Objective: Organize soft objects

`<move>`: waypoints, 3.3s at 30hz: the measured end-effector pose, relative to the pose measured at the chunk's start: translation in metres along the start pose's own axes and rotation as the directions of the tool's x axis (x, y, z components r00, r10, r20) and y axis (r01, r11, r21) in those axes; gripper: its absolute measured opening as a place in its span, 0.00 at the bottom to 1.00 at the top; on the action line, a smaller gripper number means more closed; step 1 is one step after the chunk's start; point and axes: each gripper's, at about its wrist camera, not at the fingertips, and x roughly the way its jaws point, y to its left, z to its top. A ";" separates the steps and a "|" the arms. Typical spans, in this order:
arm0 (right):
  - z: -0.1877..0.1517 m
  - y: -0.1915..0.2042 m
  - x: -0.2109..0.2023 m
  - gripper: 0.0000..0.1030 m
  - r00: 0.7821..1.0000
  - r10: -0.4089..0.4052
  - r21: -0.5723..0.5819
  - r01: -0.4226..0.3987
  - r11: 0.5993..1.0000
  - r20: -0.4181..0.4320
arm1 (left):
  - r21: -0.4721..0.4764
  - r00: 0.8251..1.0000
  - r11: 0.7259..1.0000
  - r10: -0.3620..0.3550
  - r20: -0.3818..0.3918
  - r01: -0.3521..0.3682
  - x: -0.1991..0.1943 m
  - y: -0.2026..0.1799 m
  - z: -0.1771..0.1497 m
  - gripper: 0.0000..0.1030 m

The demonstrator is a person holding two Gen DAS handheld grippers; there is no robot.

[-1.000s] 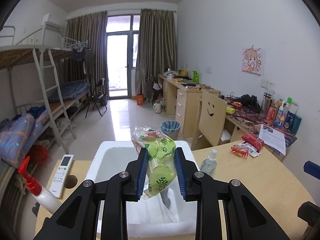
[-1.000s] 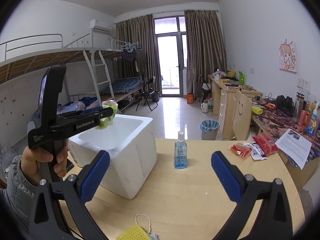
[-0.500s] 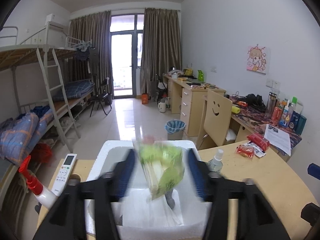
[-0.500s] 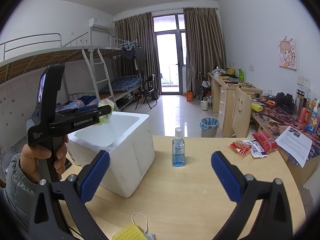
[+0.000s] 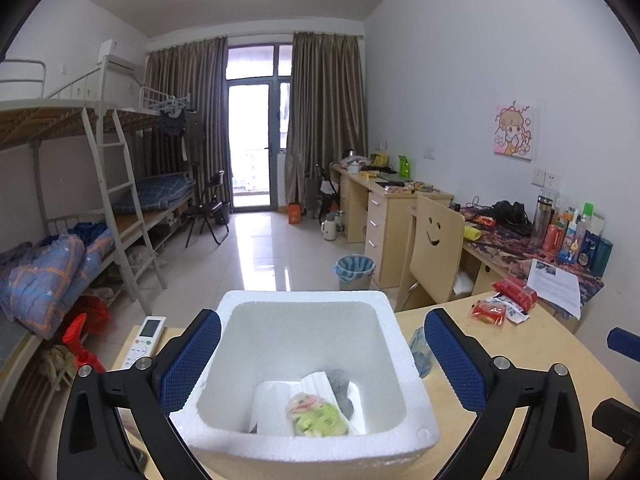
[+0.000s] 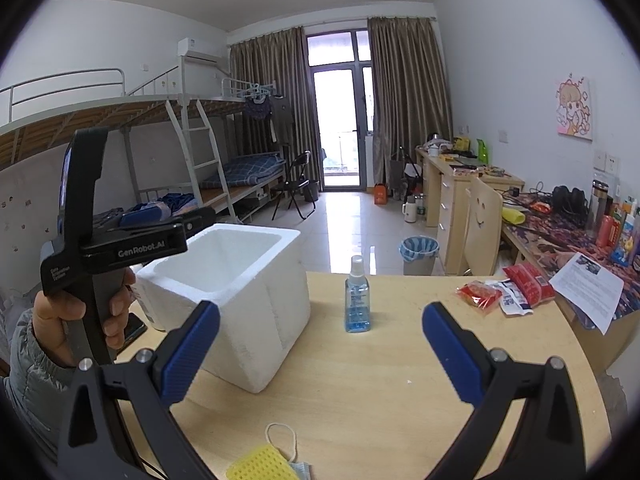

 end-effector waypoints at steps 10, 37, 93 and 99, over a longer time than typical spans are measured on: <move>0.001 0.010 -0.020 0.99 0.999 0.013 -0.024 -0.012 1.000 0.033 | 0.002 1.000 1.000 0.013 0.028 -0.014 -0.032 -0.001 0.000 0.99; -0.015 0.047 -0.112 0.99 0.989 0.040 -0.083 -0.029 0.996 0.142 | 0.018 0.988 0.999 0.026 0.150 -0.029 -0.169 -0.015 -0.018 0.99; -0.095 0.051 -0.142 0.99 0.969 0.027 -0.126 0.005 0.992 0.246 | 0.014 0.958 0.999 0.029 0.286 -0.034 -0.232 -0.040 -0.144 0.99; -0.109 0.047 -0.132 0.99 0.976 0.011 -0.124 0.016 0.992 0.216 | 0.010 0.956 0.999 0.030 0.290 -0.035 -0.227 -0.040 -0.156 0.99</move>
